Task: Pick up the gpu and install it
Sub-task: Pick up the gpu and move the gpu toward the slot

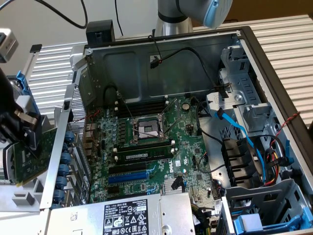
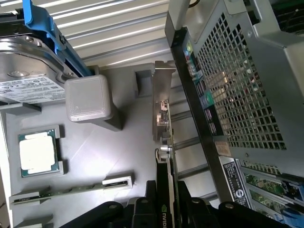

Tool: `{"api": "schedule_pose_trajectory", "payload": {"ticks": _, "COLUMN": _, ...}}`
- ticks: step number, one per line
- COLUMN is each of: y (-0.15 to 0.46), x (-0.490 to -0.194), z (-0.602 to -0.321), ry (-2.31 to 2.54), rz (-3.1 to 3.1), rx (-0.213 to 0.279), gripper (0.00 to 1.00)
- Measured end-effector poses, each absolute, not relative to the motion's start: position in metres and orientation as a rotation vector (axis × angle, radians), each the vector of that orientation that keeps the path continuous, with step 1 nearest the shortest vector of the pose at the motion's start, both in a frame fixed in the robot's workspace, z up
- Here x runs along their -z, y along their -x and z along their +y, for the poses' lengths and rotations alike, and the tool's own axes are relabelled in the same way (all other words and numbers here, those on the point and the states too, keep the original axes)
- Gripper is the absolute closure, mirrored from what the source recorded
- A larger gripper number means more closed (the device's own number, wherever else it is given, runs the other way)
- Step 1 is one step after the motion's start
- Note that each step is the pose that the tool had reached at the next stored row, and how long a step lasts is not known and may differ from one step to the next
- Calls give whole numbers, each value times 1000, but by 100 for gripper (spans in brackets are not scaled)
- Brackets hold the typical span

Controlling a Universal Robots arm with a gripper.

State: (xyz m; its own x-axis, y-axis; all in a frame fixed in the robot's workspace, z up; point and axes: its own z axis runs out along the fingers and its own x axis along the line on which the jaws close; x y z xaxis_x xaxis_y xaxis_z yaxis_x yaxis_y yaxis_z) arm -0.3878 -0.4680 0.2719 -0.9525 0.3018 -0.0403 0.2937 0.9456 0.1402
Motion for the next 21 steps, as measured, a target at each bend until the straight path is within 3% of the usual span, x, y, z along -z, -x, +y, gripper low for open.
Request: {"api": "schedule_pose_trajectory", "payload": {"ticks": 21, "y": 388, "x": -247, "z": -477, "ry": -558, "rz": 3053, "rx": -187, "gripper": 71}}
